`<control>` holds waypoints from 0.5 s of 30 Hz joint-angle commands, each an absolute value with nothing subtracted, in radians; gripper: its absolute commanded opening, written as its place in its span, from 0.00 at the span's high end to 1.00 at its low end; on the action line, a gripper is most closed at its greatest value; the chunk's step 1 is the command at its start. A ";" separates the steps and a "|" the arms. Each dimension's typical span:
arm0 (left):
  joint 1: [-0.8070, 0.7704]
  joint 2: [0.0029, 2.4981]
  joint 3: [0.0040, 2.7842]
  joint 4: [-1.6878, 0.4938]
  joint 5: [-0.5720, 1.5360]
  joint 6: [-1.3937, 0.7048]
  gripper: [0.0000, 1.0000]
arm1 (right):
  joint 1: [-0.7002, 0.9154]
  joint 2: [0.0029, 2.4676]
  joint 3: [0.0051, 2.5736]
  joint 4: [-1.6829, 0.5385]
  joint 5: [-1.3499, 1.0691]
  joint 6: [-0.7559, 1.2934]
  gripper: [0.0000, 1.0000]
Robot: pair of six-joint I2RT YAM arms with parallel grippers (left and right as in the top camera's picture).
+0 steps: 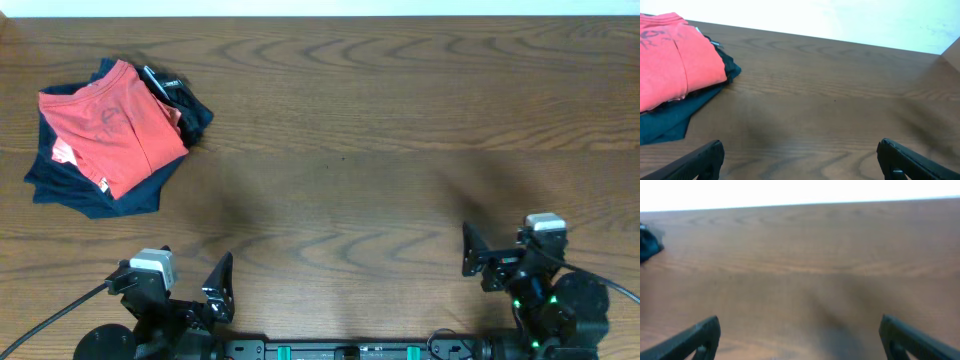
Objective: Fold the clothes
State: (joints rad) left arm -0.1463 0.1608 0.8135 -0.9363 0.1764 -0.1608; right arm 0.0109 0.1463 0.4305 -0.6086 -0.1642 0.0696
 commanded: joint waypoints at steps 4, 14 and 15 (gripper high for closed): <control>-0.150 0.157 0.811 -0.935 0.171 -0.173 0.02 | 0.057 0.028 0.200 -0.319 -0.173 0.007 0.01; -0.150 0.157 0.811 -0.935 0.171 -0.173 0.02 | 0.059 0.005 0.006 -0.064 -0.167 -0.155 0.01; -0.150 0.157 0.811 -0.935 0.171 -0.173 0.02 | 0.060 0.005 0.006 -0.059 -0.170 -0.154 0.01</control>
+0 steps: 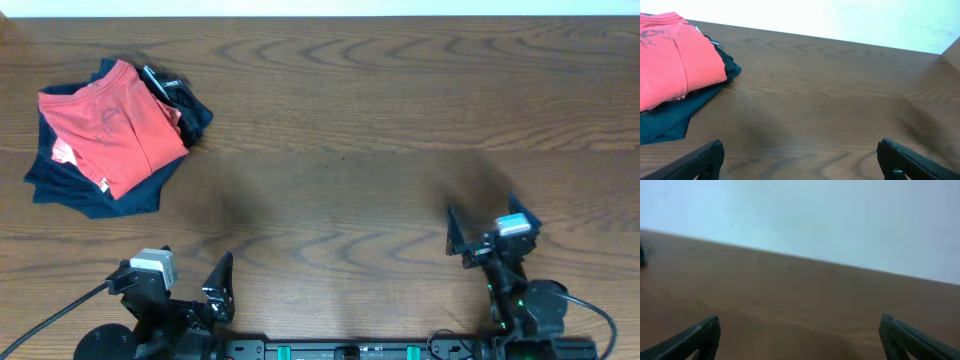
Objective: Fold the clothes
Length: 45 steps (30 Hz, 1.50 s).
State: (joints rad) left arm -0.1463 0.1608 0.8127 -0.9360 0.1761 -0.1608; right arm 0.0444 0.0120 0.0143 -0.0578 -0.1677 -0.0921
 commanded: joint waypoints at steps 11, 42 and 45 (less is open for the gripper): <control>-0.150 0.157 0.811 -0.935 0.170 -0.173 0.02 | 0.059 0.006 0.006 -0.059 -0.169 -0.155 0.01; -0.091 0.118 0.783 -0.986 0.066 -0.141 0.02 | 0.059 0.006 0.006 -0.059 -0.169 -0.155 0.01; -0.084 0.059 0.708 -0.979 0.029 -0.119 0.02 | 0.059 0.006 0.006 -0.059 -0.169 -0.155 0.01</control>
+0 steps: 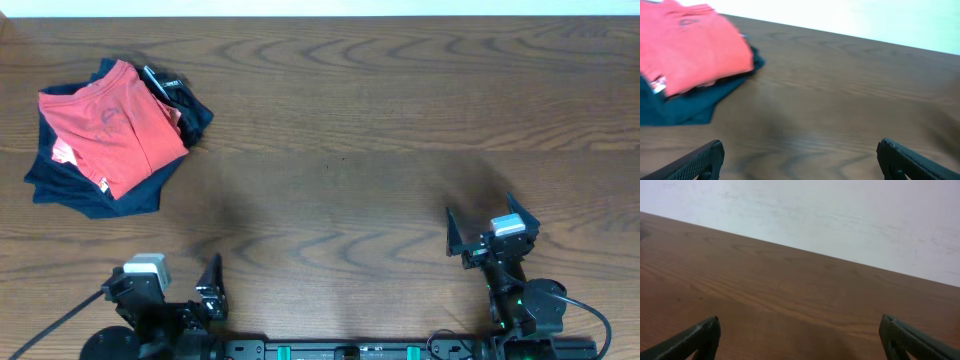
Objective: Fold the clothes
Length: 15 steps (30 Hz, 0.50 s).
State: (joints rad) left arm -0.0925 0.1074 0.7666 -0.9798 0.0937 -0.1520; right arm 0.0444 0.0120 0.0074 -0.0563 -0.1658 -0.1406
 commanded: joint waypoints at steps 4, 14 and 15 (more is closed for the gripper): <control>-0.079 0.007 0.563 -0.893 0.025 -0.056 0.02 | 0.059 0.006 0.006 -0.059 -0.169 -0.155 0.01; -0.072 0.002 0.225 -0.384 0.010 0.002 0.02 | 0.059 0.006 0.006 -0.059 -0.169 -0.155 0.01; -0.072 0.002 0.195 -0.340 0.010 0.004 0.02 | 0.059 0.006 0.006 -0.059 -0.169 -0.155 0.01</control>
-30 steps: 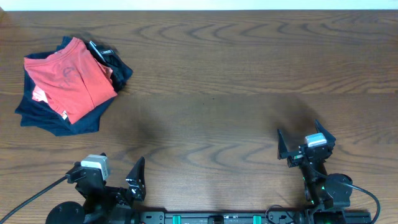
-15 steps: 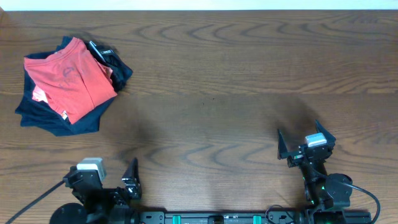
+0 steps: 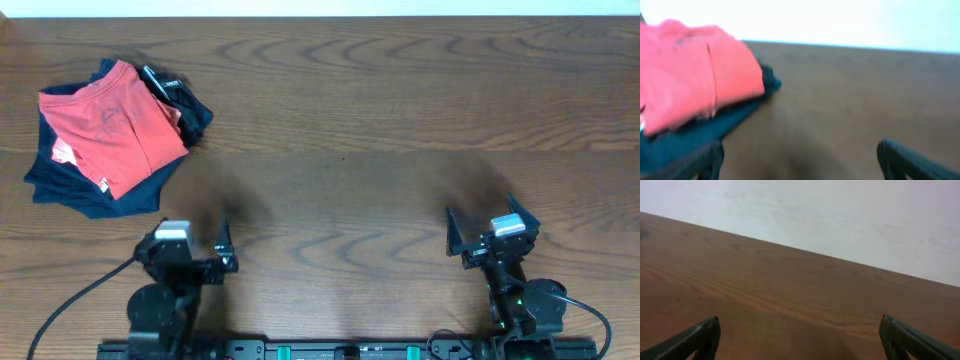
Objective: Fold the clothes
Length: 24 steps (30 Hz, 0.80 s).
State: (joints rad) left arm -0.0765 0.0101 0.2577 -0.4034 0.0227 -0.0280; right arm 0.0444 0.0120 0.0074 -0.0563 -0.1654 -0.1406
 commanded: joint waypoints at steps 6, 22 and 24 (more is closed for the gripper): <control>-0.072 0.002 0.020 -0.076 0.010 0.004 0.02 | 0.059 0.006 0.006 -0.059 -0.169 -0.155 0.01; -0.072 0.004 0.004 -0.069 0.010 0.004 0.02 | 0.059 0.006 0.006 -0.059 -0.169 -0.155 0.01; -0.072 0.004 0.004 -0.069 0.010 0.004 0.02 | 0.059 0.006 0.006 -0.059 -0.169 -0.155 0.01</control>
